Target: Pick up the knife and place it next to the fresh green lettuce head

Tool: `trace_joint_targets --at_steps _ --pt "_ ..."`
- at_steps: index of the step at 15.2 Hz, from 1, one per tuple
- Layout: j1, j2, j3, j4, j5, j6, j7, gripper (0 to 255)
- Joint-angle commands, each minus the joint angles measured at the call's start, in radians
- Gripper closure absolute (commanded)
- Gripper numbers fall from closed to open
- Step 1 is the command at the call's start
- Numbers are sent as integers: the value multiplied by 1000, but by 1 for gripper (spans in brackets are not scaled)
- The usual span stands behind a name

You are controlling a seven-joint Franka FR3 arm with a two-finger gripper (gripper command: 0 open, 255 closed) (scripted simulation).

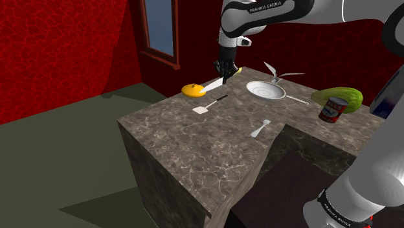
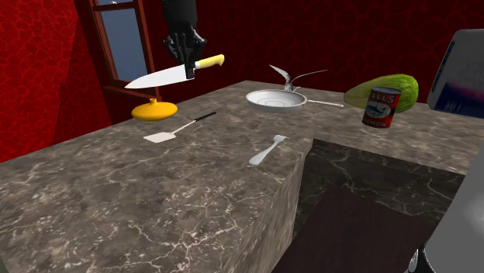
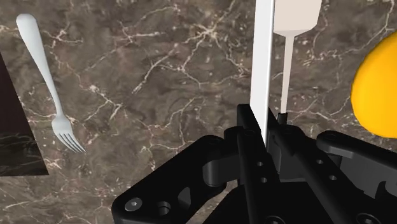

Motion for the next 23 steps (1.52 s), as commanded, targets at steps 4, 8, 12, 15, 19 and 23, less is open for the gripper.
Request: trace_joint_targets --at_steps 4,8,12,15,19,23 --pt "0 -1 0 65 1 -67 -4 255" --pt "0 -1 0 119 1 -120 -5 255" --pt "-31 -98 -23 3 18 -99 -61 255" --pt "-59 -187 -51 -103 28 -81 -118 255" --pt "-92 -296 -95 -224 33 -67 -197 255" --pt "-124 -393 -145 -324 26 -63 -278 255"
